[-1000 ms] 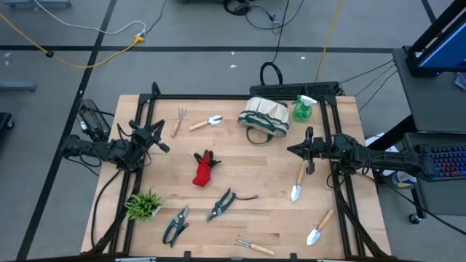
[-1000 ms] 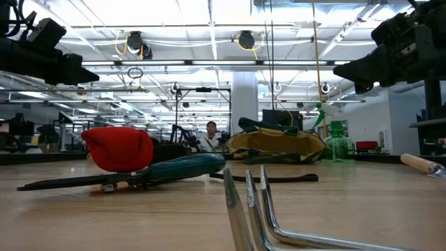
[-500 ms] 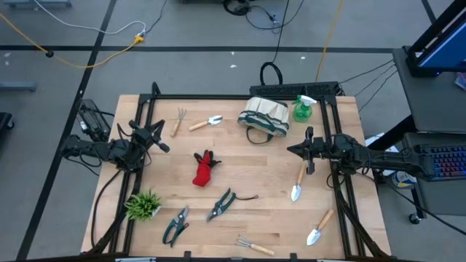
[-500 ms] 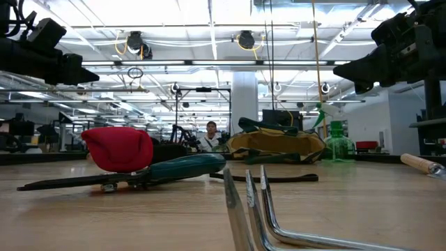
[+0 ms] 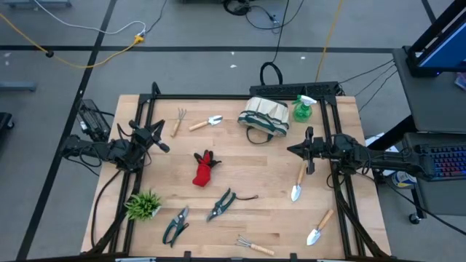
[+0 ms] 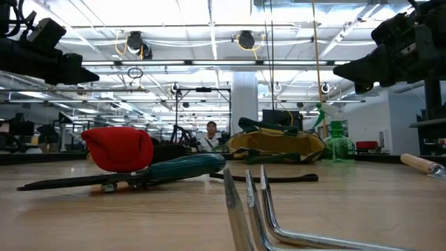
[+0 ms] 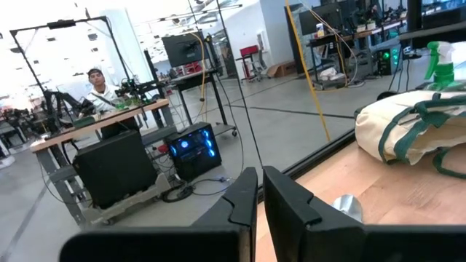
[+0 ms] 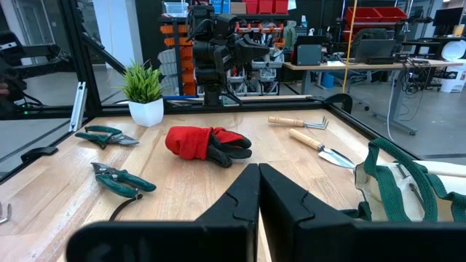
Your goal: Pick & Place Garden tools in Gardening bag
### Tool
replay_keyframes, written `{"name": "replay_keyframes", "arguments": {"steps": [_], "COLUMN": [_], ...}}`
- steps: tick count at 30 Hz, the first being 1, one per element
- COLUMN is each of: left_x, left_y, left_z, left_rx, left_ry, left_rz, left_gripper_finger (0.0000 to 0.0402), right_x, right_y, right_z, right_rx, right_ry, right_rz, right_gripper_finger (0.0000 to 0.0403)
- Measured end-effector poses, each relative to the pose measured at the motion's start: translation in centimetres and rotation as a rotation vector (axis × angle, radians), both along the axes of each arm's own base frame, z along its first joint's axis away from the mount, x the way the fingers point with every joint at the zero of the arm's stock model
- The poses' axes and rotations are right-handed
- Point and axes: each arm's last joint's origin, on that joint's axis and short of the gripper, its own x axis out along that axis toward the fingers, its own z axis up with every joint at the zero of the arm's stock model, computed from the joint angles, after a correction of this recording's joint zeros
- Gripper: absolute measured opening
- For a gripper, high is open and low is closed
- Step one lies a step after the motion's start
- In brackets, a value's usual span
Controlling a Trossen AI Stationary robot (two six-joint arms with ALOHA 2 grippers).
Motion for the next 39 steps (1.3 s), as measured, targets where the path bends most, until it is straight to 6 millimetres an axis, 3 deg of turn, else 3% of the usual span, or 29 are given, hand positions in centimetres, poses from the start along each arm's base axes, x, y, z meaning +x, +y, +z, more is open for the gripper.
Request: {"name": "replay_keyframes", "arguments": {"steps": [8, 22, 39], "left_x": [0.25, 0.16, 0.16], "left_y": [-0.20, -0.12, -0.12], "left_z": [0.02, 0.01, -0.06], "left_rx": [-0.078, -0.063, -0.170], "left_ry": [-0.119, -0.095, -0.234], "left_rz": [-0.117, -0.073, -0.080], "left_gripper_finger": [0.0031, 0.0031, 0.0031], "right_x": [0.00, 0.00, 0.00], "right_y": [0.00, 0.00, 0.00], "right_z": [0.00, 0.00, 0.00], "right_rx": [0.000, 0.000, 0.000], "right_ry": [0.000, 0.000, 0.000], "right_rz": [0.000, 0.000, 0.000], "right_gripper_finger": [0.0004, 0.0004, 0.0004]}}
